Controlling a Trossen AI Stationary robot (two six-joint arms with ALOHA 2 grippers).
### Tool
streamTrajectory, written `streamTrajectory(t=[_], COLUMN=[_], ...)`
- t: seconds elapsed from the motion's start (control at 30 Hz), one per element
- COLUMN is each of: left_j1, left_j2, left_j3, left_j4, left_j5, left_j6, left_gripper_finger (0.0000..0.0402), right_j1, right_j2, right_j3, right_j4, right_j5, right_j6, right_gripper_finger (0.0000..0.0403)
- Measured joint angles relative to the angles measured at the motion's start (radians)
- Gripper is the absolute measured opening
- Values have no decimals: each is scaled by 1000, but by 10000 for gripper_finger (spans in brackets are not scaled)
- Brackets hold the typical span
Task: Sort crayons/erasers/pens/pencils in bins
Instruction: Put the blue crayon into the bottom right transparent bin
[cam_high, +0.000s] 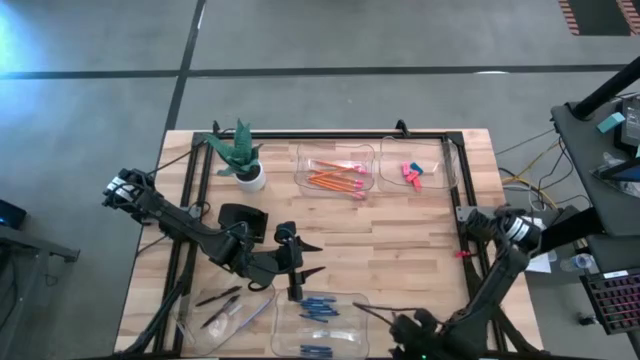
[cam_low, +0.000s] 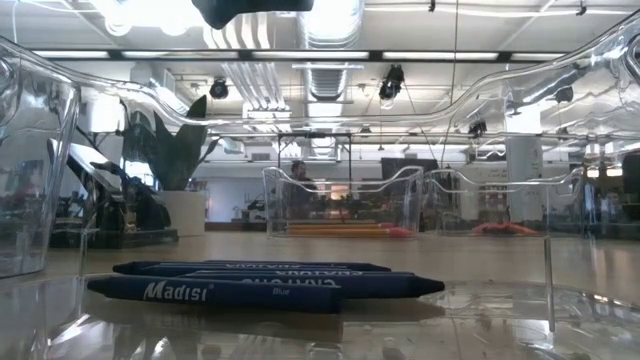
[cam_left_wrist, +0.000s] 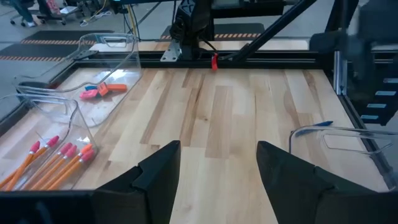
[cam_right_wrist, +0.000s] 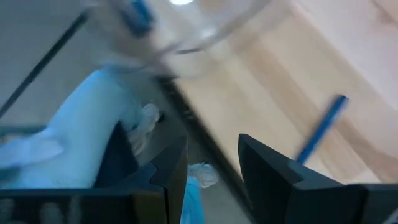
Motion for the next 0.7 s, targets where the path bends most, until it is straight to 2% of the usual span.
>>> streamTrajectory(t=[0.07,0.2,0.37,0.7], left_j1=[0,0,0,0], left_j2=[0,0,0,0], left_j3=[0,0,0,-1], left_j4=[0,0,0,0], left_j5=[0,0,0,0], left_j6=[-1,-2,-2,-2], left_gripper_finger=[198,198,198,198], right_j1=[-3,-22,-42,-81], right_j2=[23,64,109,147], right_j3=[-4,-18,-45,-71], right_j4=[-48,-139,-147,-148], right_j5=[-6,-107,-193,-200], right_j6=[72,159,145,82], right_gripper_finger=[133,132,135,136])
